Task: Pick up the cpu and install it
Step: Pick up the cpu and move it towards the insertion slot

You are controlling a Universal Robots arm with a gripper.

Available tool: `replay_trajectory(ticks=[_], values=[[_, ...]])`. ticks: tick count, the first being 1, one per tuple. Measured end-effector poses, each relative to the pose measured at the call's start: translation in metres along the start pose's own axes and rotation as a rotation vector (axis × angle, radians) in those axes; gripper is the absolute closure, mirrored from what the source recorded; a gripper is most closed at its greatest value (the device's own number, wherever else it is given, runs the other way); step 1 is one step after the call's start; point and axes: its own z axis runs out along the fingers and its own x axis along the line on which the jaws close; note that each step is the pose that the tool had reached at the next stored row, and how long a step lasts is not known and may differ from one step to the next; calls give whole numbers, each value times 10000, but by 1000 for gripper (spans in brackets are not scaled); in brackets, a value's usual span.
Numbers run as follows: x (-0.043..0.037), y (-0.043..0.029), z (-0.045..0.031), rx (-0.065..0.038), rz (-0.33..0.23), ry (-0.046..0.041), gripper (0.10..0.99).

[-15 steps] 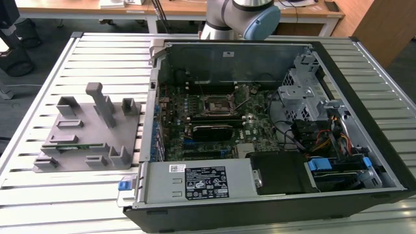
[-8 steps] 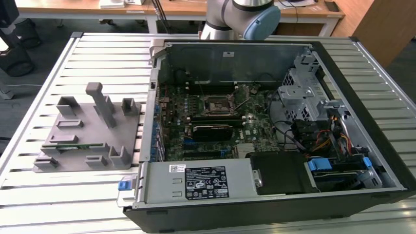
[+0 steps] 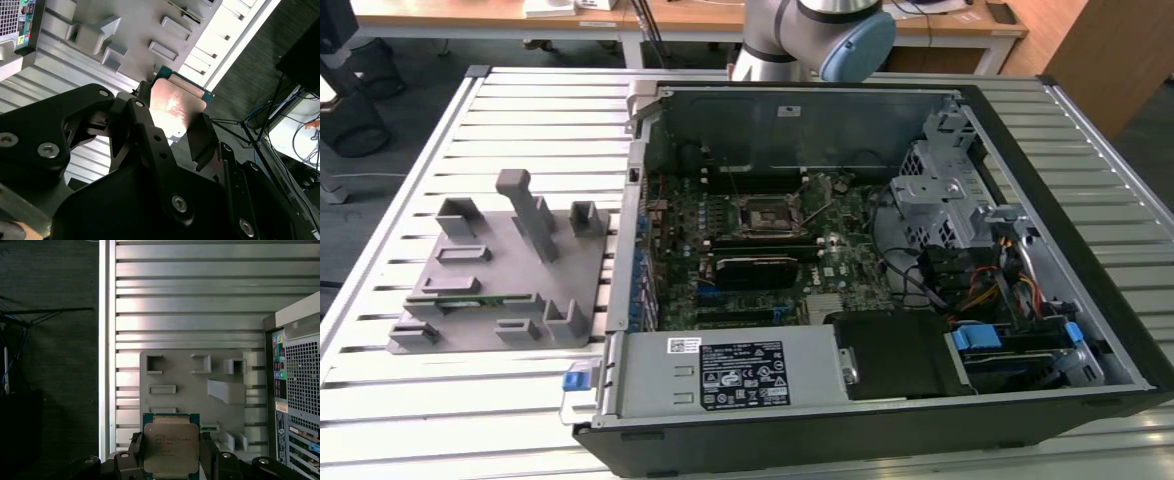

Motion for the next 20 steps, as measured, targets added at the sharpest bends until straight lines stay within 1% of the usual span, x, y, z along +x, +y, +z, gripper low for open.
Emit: replay_trajectory(ticks=[11,13,17,20], values=[[-6,2,-29,0,0,0,549],[-11,3,-56,0,0,0,549],[-12,4,-62,1,0,1,549],[-17,5,-87,0,0,0,549]])
